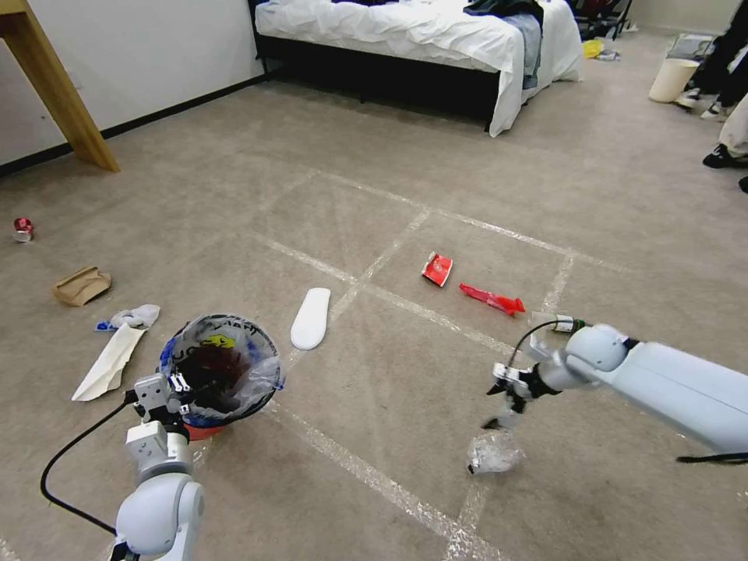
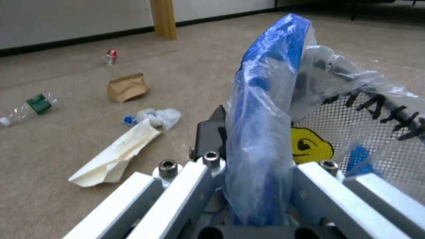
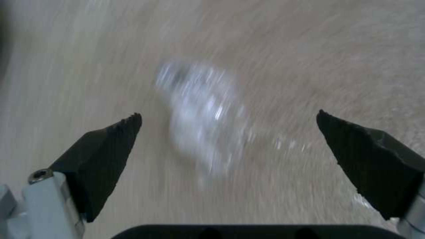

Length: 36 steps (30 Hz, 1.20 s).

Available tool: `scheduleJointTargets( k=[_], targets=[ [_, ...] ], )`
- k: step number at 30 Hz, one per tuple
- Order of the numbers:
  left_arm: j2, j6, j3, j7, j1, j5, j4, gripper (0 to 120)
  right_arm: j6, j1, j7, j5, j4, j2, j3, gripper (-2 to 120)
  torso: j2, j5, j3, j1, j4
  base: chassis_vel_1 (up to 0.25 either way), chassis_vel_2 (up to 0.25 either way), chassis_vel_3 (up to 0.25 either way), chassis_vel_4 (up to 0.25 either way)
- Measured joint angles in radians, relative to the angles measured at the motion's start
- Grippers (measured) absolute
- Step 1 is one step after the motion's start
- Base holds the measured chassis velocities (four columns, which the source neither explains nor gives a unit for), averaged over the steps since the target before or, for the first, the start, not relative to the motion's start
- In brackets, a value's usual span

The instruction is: Pick up the trash bin and place the garbage on the floor into it.

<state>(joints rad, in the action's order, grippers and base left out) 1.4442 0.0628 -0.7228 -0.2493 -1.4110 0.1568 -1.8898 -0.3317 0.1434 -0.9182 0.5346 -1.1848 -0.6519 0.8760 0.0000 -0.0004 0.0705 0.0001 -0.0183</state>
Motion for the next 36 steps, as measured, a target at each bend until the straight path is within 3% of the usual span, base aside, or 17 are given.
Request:
scheduleJointTargets(
  k=[1, 2, 4, 6, 7, 10, 14, 17, 28, 36],
  targets=[
    [0.0, 0.0, 0.0, 0.0, 0.0, 0.0, 0.0, 4, 0.0, 0.0, 0.0, 0.0, 0.0, 0.0, 0.0, 100, 0.0, 0.0, 0.0, 0.0, 0.0, 0.0, 0.0, 0.0, 0.0],
    [0.001, -0.001, -0.001, 0.0, 0.0, 0.004, 0.004, 4, 0.088, -0.011, -0.123, -0.16, 0.026, 0.001, -0.016, 100, 0.0, 0.0001, 0.0, 0.0, 0.0001, 0.0, 0.0, 0.0, 0.0],
    [0.002, -0.002, -0.001, 0.0, 0.0, 0.005, 0.007, 4, 0.129, -0.013, -0.181, -0.223, 0.037, 0.001, -0.028, 100, 0.0, 0.0004, 0.0, 0.0, 0.0002, 0.0, 0.0, 0.0, 0.0],
    [0.011, -0.008, 0.001, -0.003, 0.001, 0.007, 0.017, 4, 0.295, 0.019, -0.339, -0.449, 0.079, -0.004, -0.128, 100, 0.0, -0.0002, 0.0, 0.0, 0.0004, 0.0, 0.0, 0.0, 0.0],
    [0.013, -0.01, 0.003, -0.003, -0.001, 0.007, 0.017, 4, 0.323, 0.048, -0.347, -0.49, 0.088, -0.01, -0.172, 100, 0.0, 0.0004, 0.0, 0.0, 0.0003, 0.0, 0.0, 0.0, 0.0],
    [0.015, -0.014, 0.007, -0.003, -0.007, 0.007, 0.018, 4, 0.376, 0.155, -0.304, -0.547, 0.105, -0.035, -0.266, 100, 0.0, 0.0003, 0.0, 0.0, 0.0004, 0.0, 0.0, 0.0, 0.0],
    [0.008, -0.015, 0.004, -0.004, -0.015, 0.013, 0.018, 4, 0.377, 0.267, -0.248, -0.57, 0.097, -0.08, -0.337, 100, 0.0, 0.001, 0.0, 0.0, 0.0001, 0.0, 0.0, 0.0, 0.0],
    [0.004, -0.015, 0.001, -0.004, -0.019, 0.017, 0.013, 4, 0.375, 0.288, -0.238, -0.585, 0.101, -0.107, -0.355, 100, 0.0, 0.0002, 0.0, 0.0, 0.0009, 0.0, 0.0, 0.0, 0.0],
    [0.009, -0.027, -0.005, -0.004, -0.033, 0.017, 0.017, 4, 0.426, 0.31, -0.216, -0.71, 0.199, -0.188, -0.41, 100, 0.0, 0.0002, 0.0, 0.0, 0.0005, 0.0, 0.0, 0.0, 0.0],
    [0.011, -0.028, -0.004, -0.004, -0.021, 0.017, 0.035, 4, 0.448, 0.328, -0.191, -0.758, 0.219, -0.206, -0.43, 77, 0.0, 0.0002, 0.0, 0.0, 0.0004, 0.0, 0.0, 0.0, 0.0]
  ],
)
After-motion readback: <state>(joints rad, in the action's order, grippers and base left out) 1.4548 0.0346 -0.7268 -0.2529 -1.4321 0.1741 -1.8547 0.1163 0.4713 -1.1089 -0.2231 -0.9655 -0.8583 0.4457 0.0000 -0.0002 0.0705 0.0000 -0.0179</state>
